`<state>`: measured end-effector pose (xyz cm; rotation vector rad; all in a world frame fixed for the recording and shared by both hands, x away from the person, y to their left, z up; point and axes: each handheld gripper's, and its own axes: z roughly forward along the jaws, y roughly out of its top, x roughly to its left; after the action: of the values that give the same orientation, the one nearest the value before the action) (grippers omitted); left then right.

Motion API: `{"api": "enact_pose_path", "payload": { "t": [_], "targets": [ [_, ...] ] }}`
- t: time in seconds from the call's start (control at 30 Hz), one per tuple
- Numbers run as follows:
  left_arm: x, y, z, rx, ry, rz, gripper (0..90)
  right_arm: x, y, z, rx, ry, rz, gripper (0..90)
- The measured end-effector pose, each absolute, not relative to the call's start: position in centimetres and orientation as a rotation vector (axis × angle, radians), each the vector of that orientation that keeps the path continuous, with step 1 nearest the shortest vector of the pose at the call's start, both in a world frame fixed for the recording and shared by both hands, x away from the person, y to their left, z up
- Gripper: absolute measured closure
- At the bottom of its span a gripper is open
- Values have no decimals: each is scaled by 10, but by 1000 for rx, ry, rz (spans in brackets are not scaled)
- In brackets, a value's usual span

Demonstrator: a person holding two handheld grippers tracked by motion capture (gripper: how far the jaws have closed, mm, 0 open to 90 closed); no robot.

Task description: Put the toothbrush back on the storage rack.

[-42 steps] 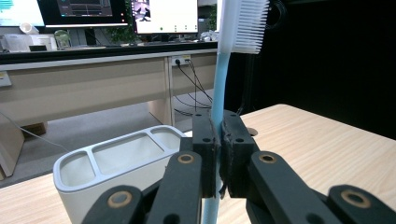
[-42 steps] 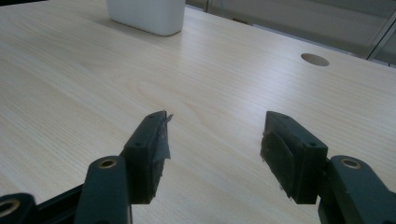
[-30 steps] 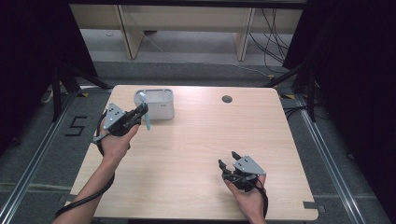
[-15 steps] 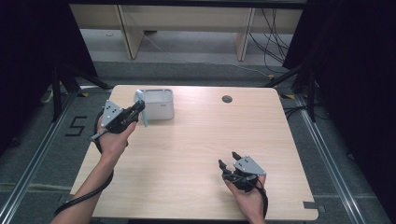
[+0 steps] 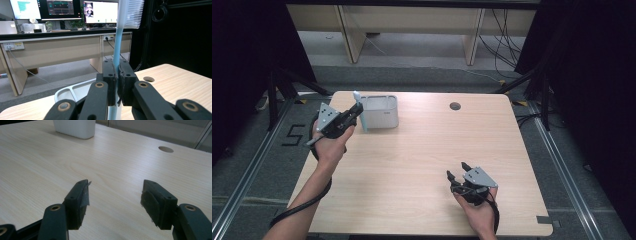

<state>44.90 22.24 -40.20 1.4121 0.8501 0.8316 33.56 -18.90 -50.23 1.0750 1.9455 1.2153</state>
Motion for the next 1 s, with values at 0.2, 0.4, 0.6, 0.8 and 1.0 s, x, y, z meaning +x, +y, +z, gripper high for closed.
{"api": "enact_pose_path", "payload": {
  "t": [0.2,0.4,0.6,0.8,1.0],
  "targets": [
    [452,225,-401,1406,857,839,850,337,-191,-501,1041,1936,1201,396],
    [455,226,-400,1403,863,842,850,338,-192,-502,1029,1926,1206,393],
    [458,228,-400,1401,868,845,850,335,-189,-501,1103,1923,1220,392],
    [460,230,-399,1396,874,846,850,337,-191,-501,1073,1924,1228,391],
    [463,231,-396,1391,874,854,850,337,-191,-501,1073,1925,1229,389]
  ]
}}
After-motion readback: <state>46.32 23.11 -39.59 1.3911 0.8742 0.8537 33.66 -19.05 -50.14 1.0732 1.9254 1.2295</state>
